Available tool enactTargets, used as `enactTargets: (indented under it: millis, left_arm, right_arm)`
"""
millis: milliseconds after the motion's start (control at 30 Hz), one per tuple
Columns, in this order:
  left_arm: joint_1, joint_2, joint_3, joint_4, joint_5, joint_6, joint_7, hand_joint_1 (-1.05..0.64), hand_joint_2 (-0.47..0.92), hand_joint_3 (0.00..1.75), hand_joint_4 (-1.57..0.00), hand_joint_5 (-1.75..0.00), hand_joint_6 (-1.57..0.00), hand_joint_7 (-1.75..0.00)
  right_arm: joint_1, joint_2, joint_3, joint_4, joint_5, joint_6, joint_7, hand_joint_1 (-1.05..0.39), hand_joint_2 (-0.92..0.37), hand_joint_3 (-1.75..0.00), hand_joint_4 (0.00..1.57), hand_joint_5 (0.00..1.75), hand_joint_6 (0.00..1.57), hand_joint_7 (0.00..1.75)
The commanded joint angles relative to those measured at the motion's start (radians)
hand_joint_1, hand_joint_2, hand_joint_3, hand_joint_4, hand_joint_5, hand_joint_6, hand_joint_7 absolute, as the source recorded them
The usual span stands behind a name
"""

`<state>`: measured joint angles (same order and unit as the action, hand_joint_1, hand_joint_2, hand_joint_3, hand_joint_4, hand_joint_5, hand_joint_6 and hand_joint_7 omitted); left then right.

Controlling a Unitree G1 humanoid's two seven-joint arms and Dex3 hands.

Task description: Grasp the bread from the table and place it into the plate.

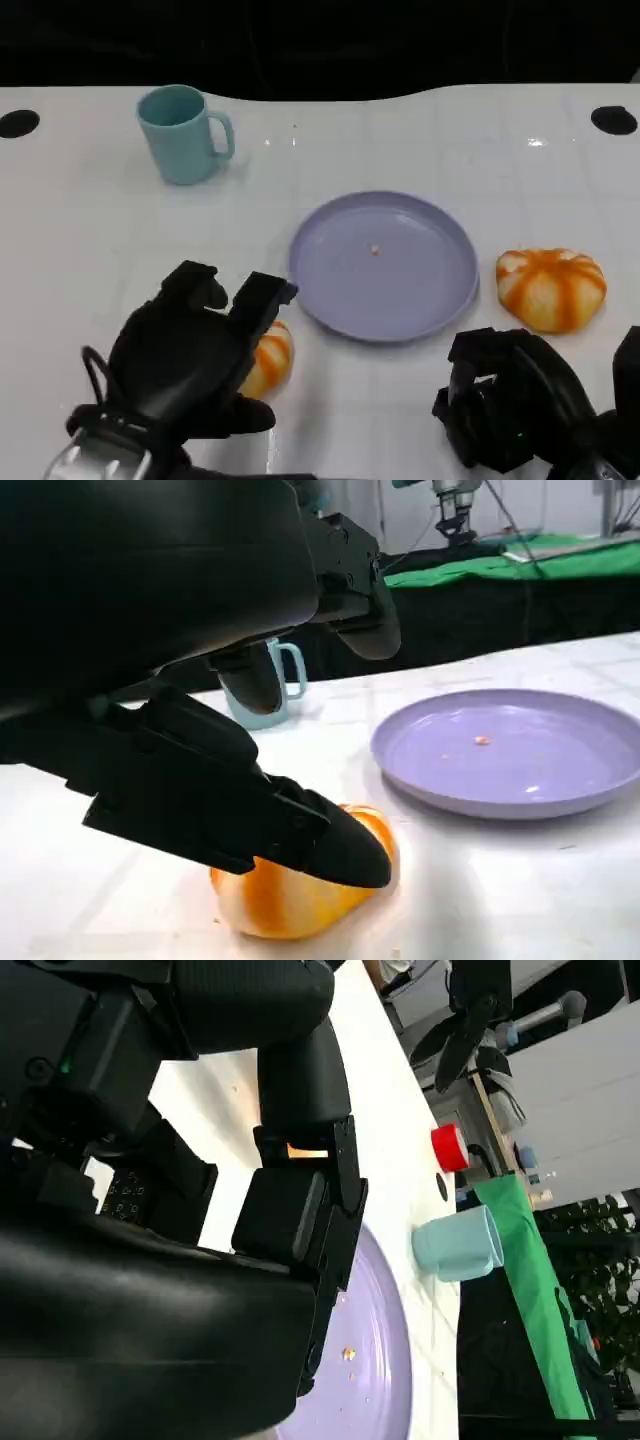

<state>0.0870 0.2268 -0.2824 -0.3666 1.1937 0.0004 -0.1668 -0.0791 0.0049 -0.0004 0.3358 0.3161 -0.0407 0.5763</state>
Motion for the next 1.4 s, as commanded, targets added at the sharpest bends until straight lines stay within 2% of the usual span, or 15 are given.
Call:
enactTargets:
  millis: [33,300,667,1000,1200,1400]
  left_arm:
    - [-0.026,-0.005,-0.039,0.002,0.077,0.066,-0.029,-0.65,0.78,0.00,-0.09,-1.06,-0.08,-0.53]
    - [-0.080,-0.017,-0.104,0.070,0.192,0.167,-0.110,-0.69,0.77,0.00,-0.12,-0.94,-0.12,-0.40]
    - [-0.140,-0.037,-0.154,0.149,0.243,0.261,-0.145,-0.68,0.70,0.00,-0.20,-0.94,-0.20,-0.34]
    - [-0.165,-0.062,-0.162,0.208,0.205,0.313,-0.122,-0.50,0.63,0.00,-0.18,-0.94,-0.25,-0.25]
    - [-0.183,-0.078,-0.172,0.264,0.207,0.343,-0.102,-0.46,0.63,0.00,-0.22,-0.91,-0.29,-0.18]
    - [-0.213,-0.086,-0.184,0.339,0.195,0.370,-0.074,-0.33,0.64,0.00,-0.27,-0.83,-0.34,-0.09]
  right_arm:
    - [-0.011,-0.009,-0.007,0.005,0.003,-0.004,0.005,-1.05,-0.05,-1.43,1.51,1.41,1.57,1.02]
    - [-0.004,-0.008,-0.006,-0.001,0.004,-0.004,0.006,-1.05,-0.05,-1.44,1.51,1.41,1.57,1.02]
    - [0.000,-0.011,-0.006,-0.010,0.005,0.005,0.007,-1.05,-0.04,-1.42,1.51,1.41,1.57,1.02]
    - [0.001,-0.010,-0.006,-0.008,0.003,-0.007,0.010,-1.05,-0.05,-1.44,1.51,1.41,1.57,1.02]
    - [0.005,-0.011,-0.005,-0.014,-0.001,-0.003,0.004,-1.05,-0.05,-1.44,1.51,1.41,1.57,1.02]
    - [0.002,-0.012,-0.006,-0.010,0.001,-0.003,0.008,-1.05,-0.04,-1.45,1.50,1.41,1.57,1.01]
